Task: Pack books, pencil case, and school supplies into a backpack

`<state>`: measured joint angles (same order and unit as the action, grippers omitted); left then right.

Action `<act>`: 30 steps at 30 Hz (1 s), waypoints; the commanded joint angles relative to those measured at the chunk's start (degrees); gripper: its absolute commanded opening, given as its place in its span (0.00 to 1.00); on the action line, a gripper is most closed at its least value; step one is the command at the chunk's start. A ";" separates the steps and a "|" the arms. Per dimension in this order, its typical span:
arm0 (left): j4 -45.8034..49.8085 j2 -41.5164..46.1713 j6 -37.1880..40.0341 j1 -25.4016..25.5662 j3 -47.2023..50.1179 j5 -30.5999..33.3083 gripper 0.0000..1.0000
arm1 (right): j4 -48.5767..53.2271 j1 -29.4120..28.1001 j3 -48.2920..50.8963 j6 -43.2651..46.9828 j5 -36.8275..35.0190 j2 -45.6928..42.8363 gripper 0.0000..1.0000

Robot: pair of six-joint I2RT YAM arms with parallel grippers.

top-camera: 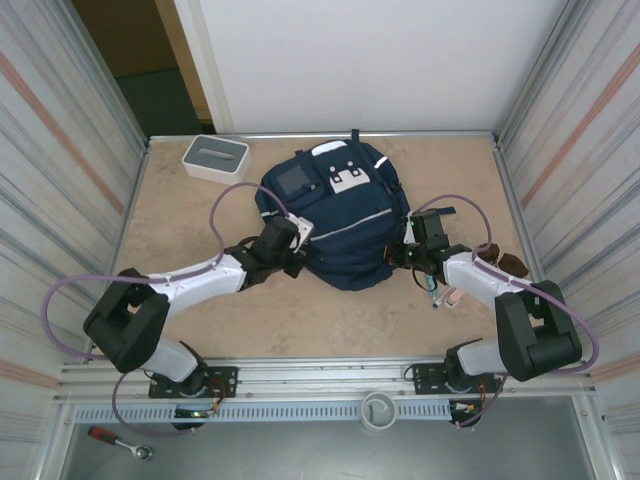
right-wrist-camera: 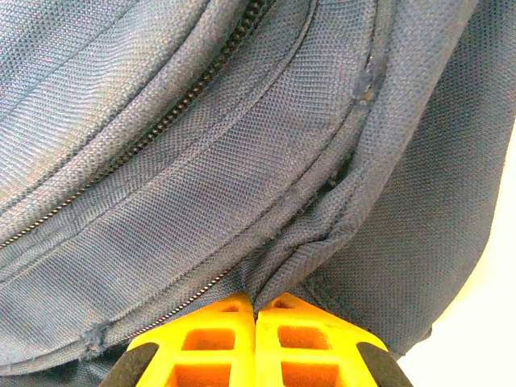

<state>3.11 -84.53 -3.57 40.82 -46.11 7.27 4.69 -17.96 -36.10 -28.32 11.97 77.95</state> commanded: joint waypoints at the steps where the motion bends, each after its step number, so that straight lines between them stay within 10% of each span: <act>1: -0.37 -0.13 0.85 -2.92 -0.99 3.84 0.00 | 0.85 -0.01 0.68 2.38 -1.34 0.21 0.00; 9: 0.90 -7.22 1.02 -4.42 -6.80 5.91 0.01 | 0.90 -1.04 0.65 3.40 0.83 1.85 0.00; 15: -3.57 2.43 4.40 -2.77 -0.27 1.38 0.44 | 0.50 -1.47 0.59 4.23 5.96 0.28 0.01; 21: -5.19 2.25 15.57 4.59 -2.87 0.02 0.78 | 6.07 -0.05 -0.81 5.08 1.82 -7.24 0.45; 30: 2.80 -15.41 25.97 7.70 -21.43 -1.43 0.86 | 12.66 6.10 1.16 4.63 -8.33 -15.36 0.70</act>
<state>2.20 -97.12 16.99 48.49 -63.46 7.25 14.24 -13.15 -36.10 -23.66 6.79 63.90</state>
